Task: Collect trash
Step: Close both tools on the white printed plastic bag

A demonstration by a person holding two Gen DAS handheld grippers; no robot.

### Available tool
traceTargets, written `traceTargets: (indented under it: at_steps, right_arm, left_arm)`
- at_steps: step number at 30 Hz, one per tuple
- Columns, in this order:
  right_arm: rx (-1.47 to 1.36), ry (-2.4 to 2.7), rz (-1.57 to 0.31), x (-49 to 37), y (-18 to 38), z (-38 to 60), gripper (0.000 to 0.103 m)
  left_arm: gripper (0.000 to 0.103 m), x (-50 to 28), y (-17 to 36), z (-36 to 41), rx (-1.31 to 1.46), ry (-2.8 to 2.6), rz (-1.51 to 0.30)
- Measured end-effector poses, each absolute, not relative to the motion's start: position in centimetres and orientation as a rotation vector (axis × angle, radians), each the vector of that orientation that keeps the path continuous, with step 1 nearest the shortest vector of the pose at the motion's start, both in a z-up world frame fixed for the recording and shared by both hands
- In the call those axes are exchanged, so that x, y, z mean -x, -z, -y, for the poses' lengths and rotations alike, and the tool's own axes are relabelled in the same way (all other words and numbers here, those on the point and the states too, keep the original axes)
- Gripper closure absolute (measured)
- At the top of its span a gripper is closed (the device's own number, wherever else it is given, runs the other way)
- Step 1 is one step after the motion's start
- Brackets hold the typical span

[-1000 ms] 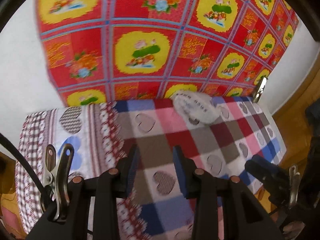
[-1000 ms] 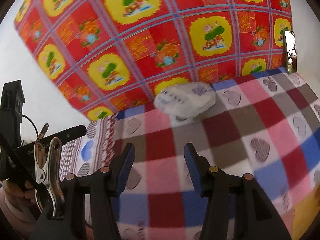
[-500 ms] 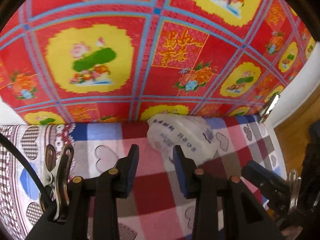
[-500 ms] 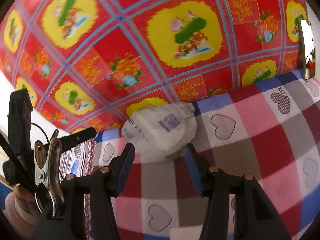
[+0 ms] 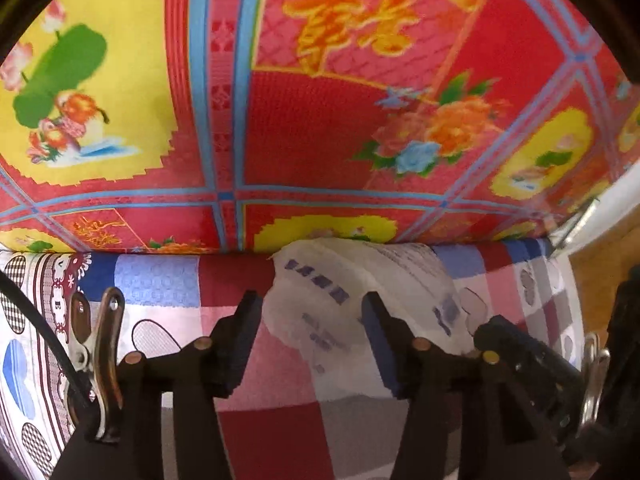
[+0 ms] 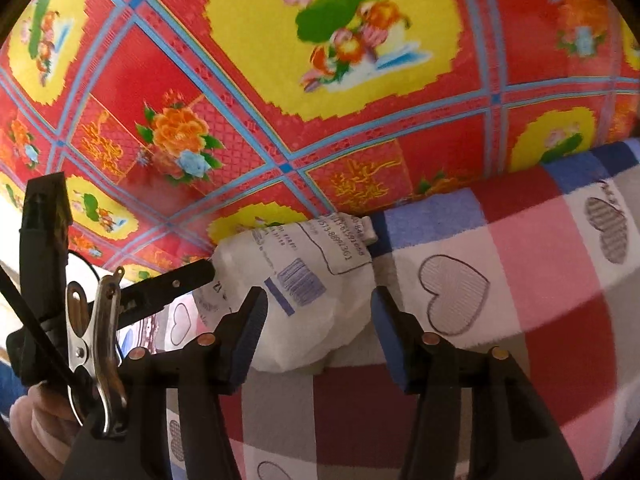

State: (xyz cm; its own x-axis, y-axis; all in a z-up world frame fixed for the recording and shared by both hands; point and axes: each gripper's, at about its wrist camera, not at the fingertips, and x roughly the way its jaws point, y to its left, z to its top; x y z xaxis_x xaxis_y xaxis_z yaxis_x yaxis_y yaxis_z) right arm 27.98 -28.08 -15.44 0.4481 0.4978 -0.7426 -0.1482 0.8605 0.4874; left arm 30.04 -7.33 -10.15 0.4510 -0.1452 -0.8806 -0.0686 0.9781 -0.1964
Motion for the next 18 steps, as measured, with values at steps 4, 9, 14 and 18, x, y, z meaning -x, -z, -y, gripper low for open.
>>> traceTargets:
  at_steps: [4,9,14,18]
  right_arm:
    - [-0.366,-0.425,-1.053,-28.9,16.1,27.6,0.046]
    - [-0.33,-0.433,-1.067,-29.6,16.7,26.9,0.046]
    - [-0.331,-0.443,-1.09,-30.2,17.4,26.3,0.046]
    - [-0.335,-0.463,-1.07,-29.8,17.3,25.9,0.068]
  left_arm:
    - [0.048,-31.0,11.4,6.9,0.229,0.015,-1.135]
    - [0.048,-32.0,12.8,6.7,0.265,0.027,-1.17]
    - [0.048,-32.2,13.8,7.0,0.28,0.031,-1.178]
    - [0.055,-32.4,14.0,7.1,0.301,0.042,-1.176]
